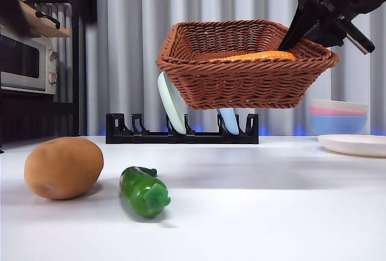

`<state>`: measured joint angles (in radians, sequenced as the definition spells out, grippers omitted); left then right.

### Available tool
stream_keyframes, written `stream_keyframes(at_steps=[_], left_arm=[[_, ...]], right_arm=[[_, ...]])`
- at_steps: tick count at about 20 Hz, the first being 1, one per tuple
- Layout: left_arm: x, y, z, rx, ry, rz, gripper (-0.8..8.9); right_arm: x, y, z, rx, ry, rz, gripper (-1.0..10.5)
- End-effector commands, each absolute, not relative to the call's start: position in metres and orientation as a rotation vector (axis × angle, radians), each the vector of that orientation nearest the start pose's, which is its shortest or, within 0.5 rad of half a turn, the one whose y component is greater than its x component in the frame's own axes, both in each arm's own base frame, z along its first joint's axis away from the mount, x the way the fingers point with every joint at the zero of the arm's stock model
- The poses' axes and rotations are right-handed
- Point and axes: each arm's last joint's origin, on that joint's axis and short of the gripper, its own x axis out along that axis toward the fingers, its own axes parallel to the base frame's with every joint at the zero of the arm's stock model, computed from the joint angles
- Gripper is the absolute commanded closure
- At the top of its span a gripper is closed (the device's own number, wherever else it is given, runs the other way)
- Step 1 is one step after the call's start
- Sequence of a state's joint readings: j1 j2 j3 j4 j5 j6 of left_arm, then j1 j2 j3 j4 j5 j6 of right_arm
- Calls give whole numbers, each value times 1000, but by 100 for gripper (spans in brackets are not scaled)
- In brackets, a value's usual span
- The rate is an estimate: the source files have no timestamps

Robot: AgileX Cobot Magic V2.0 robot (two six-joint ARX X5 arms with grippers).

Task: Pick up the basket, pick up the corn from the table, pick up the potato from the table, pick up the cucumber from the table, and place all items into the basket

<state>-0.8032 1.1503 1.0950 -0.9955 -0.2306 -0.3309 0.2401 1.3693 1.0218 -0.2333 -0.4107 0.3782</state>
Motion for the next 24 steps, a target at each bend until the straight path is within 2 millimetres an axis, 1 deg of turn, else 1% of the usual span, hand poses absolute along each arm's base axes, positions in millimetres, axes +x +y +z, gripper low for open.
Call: stream_keyframes(at_steps=[1, 4, 7, 10, 12, 13, 14, 15, 16, 17, 18, 20, 22, 23, 24], left_arm=[[159, -145, 278, 185, 1006, -306, 221], [176, -144, 245, 159, 1062, -270, 221], [197, -147, 226, 132, 1103, -247, 221], [215, -150, 207, 101, 1148, -278, 221], [222, -151, 196, 103, 1184, -270, 222], [223, -151, 192, 109, 1198, -262, 246], [224, -151, 190, 113, 1208, -256, 395], [225, -151, 190, 117, 1208, -257, 604], [225, -151, 190, 127, 1201, -268, 856], [224, -151, 191, 133, 1198, -278, 823], [222, -150, 195, 135, 1199, -281, 822], [211, -143, 211, 139, 1181, -296, 822], [191, -133, 241, 121, 1106, -331, 822], [180, -126, 260, 99, 1048, -350, 822], [168, -118, 284, 64, 963, -372, 822]], right_arm=[[286, 81, 287, 413, 676, 525, 954], [287, 77, 287, 416, 673, 513, 954], [288, 75, 287, 419, 671, 505, 954], [288, 74, 287, 420, 671, 501, 954], [288, 74, 287, 420, 671, 501, 954], [288, 74, 287, 420, 671, 501, 954], [288, 74, 287, 420, 671, 501, 954], [288, 74, 287, 420, 671, 501, 954], [288, 74, 287, 420, 671, 500, 954], [288, 73, 287, 420, 670, 500, 954], [288, 73, 287, 420, 670, 500, 954], [288, 74, 287, 420, 671, 500, 954], [288, 74, 287, 420, 671, 500, 954], [288, 74, 287, 418, 670, 497, 954], [288, 73, 287, 409, 667, 497, 954]])
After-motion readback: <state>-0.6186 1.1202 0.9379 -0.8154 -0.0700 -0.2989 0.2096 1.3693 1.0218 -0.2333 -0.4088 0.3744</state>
